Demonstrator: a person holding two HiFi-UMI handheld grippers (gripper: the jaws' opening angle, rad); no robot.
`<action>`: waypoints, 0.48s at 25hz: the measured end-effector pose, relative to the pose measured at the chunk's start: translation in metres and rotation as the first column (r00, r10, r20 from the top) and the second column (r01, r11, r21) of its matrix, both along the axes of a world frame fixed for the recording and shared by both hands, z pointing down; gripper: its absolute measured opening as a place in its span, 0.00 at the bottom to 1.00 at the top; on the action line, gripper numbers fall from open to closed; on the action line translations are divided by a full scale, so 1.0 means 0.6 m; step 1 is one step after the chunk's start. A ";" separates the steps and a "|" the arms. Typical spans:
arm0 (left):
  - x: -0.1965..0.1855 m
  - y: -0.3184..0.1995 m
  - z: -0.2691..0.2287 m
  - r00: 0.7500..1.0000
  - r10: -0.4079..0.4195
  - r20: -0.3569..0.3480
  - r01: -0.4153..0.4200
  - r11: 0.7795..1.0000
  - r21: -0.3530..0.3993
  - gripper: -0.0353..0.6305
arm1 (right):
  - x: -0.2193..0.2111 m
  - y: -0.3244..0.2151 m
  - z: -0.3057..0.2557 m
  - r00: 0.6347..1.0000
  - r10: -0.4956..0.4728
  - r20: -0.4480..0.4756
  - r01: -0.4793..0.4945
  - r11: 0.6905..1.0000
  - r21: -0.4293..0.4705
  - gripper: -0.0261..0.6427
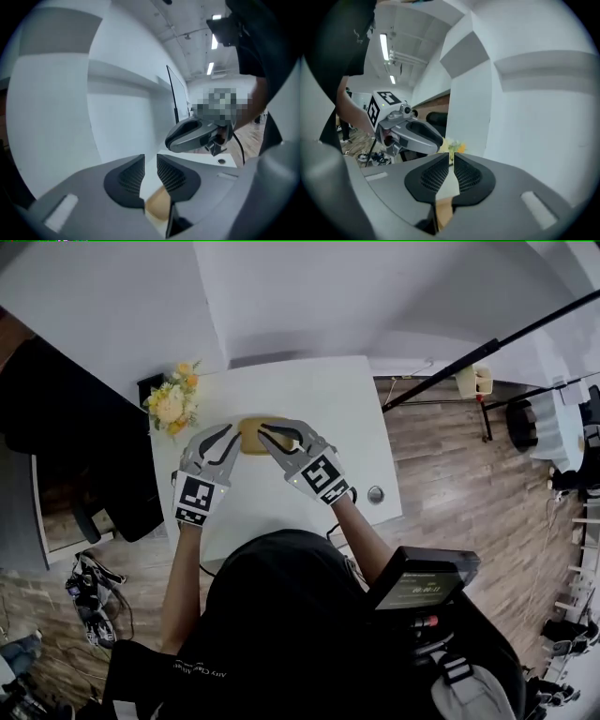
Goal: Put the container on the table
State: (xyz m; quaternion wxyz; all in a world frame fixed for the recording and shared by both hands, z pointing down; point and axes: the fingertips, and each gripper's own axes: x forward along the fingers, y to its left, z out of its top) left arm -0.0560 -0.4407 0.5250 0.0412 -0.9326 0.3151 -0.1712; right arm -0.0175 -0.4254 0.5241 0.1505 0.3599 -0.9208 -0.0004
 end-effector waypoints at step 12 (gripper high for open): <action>-0.037 0.080 -0.244 0.948 -0.003 -0.320 0.095 0.957 0.273 0.10 | -0.009 0.064 -0.291 0.971 0.028 0.239 -0.115 0.926 0.360 0.05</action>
